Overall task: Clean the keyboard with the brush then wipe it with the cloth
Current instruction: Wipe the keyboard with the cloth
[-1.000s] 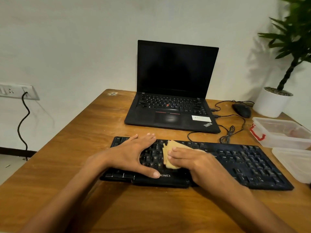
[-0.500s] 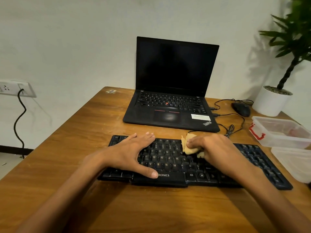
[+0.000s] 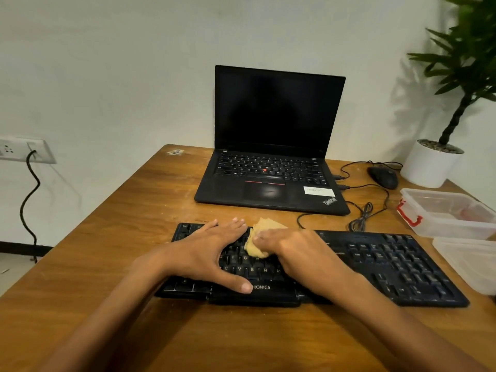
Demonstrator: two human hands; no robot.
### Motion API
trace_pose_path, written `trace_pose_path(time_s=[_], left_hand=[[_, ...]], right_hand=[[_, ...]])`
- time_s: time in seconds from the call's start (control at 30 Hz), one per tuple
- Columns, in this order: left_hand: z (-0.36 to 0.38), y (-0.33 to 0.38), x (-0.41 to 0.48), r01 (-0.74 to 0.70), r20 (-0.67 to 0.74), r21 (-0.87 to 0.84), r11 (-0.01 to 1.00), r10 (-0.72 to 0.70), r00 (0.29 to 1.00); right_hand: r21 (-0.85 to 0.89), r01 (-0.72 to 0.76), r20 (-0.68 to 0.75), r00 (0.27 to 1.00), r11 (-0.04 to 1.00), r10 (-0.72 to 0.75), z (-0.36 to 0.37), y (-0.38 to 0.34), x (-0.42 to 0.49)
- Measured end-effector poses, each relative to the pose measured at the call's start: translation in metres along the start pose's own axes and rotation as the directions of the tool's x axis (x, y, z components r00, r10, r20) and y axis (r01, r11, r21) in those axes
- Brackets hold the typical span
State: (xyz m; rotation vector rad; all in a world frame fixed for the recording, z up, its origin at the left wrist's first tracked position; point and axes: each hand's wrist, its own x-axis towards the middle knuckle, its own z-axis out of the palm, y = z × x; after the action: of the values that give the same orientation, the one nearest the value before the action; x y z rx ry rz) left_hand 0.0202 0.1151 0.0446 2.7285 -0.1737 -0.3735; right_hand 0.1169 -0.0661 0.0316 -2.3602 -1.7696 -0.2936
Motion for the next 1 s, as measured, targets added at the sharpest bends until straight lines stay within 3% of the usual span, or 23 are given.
trace_pose_path(time_s=[0.2,0.33,0.43,0.5,0.67,0.8,0.87,0.93,1.0], left_hand=[[0.000,0.003,-0.002,0.029,-0.015,0.002,1.000,-0.029,0.999],[-0.001,0.002,-0.002,0.032,-0.006,-0.003,0.999,-0.032,0.999],[-0.001,0.004,-0.003,0.041,-0.005,-0.012,0.999,-0.041,0.999],[0.000,0.004,-0.004,0.033,-0.009,-0.021,0.999,-0.033,0.999],[-0.002,0.003,-0.001,0.013,-0.011,-0.007,1.000,-0.013,1.000],[-0.001,0.002,-0.002,0.011,-0.015,-0.002,1.000,-0.011,1.000],[0.000,0.003,-0.002,0.014,-0.020,-0.002,1.000,-0.014,1.000],[-0.001,0.004,-0.002,0.030,-0.016,-0.016,0.999,-0.030,0.999],[-0.001,0.003,-0.001,0.013,-0.011,-0.010,1.000,-0.013,1.000]], right_hand=[[-0.144,-0.054,-0.011,0.999,0.988,0.053,-0.002,0.014,0.020],[0.010,0.028,-0.032,0.999,1.000,-0.027,0.000,-0.013,-0.013],[-0.091,-0.120,-0.080,0.990,0.989,0.113,-0.004,0.015,-0.002],[-0.148,-0.220,-0.039,0.975,0.964,0.217,-0.006,0.032,0.003],[0.020,-0.094,-0.069,0.993,0.995,0.095,0.005,0.018,-0.017],[-0.108,-0.286,-0.072,0.957,0.952,0.280,-0.003,0.045,-0.006],[-0.106,-0.245,-0.154,0.962,0.964,0.228,-0.005,0.035,-0.011],[-0.052,-0.144,-0.147,0.980,0.988,0.135,0.001,0.018,-0.029],[-0.057,-0.172,-0.139,0.977,0.984,0.162,0.002,0.031,-0.041]])
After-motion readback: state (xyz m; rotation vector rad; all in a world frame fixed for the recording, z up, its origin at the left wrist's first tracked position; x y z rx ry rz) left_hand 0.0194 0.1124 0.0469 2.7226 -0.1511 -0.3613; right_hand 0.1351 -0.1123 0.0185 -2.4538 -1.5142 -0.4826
